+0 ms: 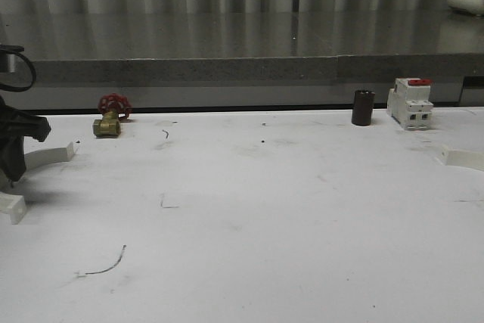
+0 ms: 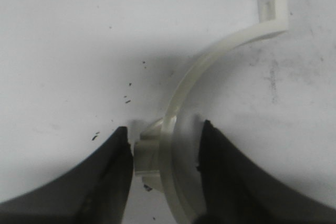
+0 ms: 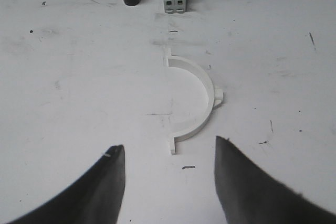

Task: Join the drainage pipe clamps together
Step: 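Grasp the white semicircular clamp half with the left gripper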

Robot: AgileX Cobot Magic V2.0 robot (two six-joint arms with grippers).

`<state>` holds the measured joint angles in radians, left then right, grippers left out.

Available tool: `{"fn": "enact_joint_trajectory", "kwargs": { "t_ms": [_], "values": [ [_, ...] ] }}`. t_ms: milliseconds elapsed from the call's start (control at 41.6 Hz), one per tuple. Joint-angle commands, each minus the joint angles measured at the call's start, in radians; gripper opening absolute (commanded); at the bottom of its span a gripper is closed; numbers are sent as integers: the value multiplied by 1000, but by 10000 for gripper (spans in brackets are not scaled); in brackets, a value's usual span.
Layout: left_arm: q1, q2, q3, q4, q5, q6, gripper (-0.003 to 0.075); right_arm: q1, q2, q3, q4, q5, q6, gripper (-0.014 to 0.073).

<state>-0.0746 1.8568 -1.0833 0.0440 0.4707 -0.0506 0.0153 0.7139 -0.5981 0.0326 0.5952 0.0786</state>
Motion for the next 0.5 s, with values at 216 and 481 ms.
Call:
{"fn": "enact_joint_trajectory", "kwargs": {
  "t_ms": [216,481],
  "values": [
    [-8,-43,-27,-6,-49,-6,74,-5,3,-33,-2,-62,-4,420],
    [-18,-43,-70,-9,43,-6,20,-5,3,-33,-2,-62,-4,420]
  ]
}}
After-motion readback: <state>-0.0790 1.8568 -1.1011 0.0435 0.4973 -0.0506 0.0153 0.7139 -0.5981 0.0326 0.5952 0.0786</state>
